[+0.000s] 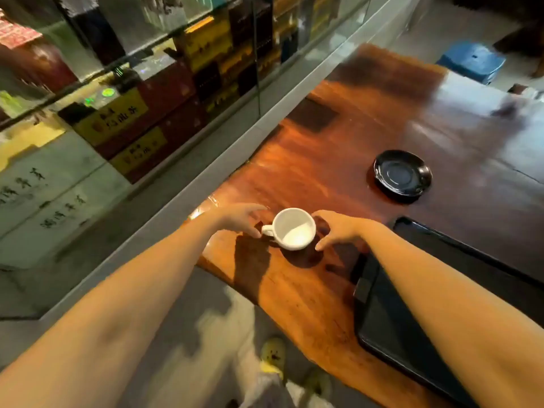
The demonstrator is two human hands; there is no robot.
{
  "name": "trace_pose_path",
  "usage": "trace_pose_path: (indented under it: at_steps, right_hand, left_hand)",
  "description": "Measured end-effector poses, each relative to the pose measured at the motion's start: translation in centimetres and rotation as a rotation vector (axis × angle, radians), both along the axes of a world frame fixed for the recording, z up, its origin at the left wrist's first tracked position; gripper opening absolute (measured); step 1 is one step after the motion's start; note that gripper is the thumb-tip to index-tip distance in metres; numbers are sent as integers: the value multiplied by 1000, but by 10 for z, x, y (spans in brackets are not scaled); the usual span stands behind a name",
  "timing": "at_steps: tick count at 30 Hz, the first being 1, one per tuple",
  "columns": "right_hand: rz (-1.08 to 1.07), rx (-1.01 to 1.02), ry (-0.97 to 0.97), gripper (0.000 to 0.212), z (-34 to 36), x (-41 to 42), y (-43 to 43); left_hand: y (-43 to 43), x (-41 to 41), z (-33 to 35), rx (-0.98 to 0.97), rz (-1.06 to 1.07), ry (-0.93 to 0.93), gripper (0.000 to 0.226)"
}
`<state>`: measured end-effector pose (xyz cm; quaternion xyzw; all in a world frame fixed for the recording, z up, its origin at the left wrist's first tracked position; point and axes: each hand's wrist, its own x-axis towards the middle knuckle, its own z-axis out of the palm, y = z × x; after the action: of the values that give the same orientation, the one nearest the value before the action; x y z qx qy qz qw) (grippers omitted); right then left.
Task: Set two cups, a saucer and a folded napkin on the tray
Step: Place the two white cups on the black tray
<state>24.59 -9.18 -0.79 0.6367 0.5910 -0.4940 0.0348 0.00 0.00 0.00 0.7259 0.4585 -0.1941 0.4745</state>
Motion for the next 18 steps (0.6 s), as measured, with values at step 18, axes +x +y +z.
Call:
trace_pose_path:
  at_steps: [18]
  right_hand:
    - [-262, 68, 316, 81, -4, 1, -17]
  left_hand:
    - [-17, 36, -28, -29, 76, -423, 78]
